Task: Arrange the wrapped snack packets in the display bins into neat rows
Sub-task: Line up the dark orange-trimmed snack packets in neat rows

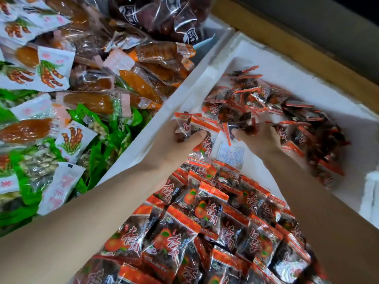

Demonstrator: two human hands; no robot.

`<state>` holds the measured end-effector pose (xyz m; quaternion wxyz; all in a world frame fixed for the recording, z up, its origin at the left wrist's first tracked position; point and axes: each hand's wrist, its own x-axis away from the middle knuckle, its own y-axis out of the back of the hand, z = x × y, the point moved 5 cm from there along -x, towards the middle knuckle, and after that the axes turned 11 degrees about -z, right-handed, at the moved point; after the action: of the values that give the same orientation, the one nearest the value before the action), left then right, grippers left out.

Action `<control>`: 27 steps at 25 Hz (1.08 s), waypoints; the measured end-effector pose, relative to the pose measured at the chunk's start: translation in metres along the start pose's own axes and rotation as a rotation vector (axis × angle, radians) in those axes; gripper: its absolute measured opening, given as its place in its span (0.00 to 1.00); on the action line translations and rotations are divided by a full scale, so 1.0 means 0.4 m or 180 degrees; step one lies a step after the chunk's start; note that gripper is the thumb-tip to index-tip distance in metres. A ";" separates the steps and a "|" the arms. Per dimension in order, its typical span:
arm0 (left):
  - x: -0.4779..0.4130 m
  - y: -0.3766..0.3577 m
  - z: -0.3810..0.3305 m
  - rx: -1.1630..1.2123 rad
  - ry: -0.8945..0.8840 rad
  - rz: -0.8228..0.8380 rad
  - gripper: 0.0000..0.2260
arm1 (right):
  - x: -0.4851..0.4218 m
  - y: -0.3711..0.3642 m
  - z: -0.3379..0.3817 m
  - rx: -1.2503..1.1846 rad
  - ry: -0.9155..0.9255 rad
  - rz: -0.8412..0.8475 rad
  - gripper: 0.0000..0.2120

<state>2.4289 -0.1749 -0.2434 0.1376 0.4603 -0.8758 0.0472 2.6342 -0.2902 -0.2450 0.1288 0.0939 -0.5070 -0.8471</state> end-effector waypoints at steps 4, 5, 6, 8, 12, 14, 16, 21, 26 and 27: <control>0.000 -0.009 -0.007 0.0134 -0.0093 -0.0088 0.12 | 0.100 0.107 0.043 -0.0895 0.0292 -0.0015 0.07; -0.001 -0.014 -0.009 0.0125 -0.0102 -0.0124 0.11 | 0.134 0.131 0.063 -0.1176 0.0326 0.0301 0.05; 0.000 -0.019 -0.009 0.0120 -0.0060 -0.0128 0.09 | 0.161 0.141 0.077 -0.1301 0.0422 0.0653 0.05; 0.005 -0.037 -0.005 0.0152 0.0189 0.0012 0.08 | 0.203 0.133 0.094 -0.1133 0.0659 0.1134 0.03; 0.027 -0.078 -0.011 0.0057 0.0313 0.0714 0.23 | 0.223 0.099 0.108 -0.1162 0.0681 0.0847 0.06; 0.019 -0.067 -0.018 -0.0110 0.0216 0.0871 0.27 | 0.224 0.090 0.113 -0.1527 0.0527 0.0758 0.07; 0.010 -0.052 -0.027 -0.0047 0.0150 0.1030 0.21 | 0.223 0.082 0.111 -0.1862 0.0312 0.0818 0.06; -0.010 -0.027 -0.023 -0.0127 -0.0148 0.0786 0.31 | 0.160 0.084 0.120 -0.1706 0.0649 0.0305 0.02; -0.024 0.001 -0.022 -0.0117 -0.0370 0.0516 0.37 | -0.031 -0.006 0.104 -0.0362 0.0723 -0.0320 0.23; -0.024 0.005 -0.022 -0.0079 -0.0405 0.0501 0.36 | -0.046 -0.026 0.107 -0.0114 0.0662 -0.0313 0.27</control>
<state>2.4340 -0.1645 -0.2378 0.0832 0.3904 -0.9167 0.0177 2.6380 -0.2440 -0.2335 0.1406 0.2037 -0.4704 -0.8470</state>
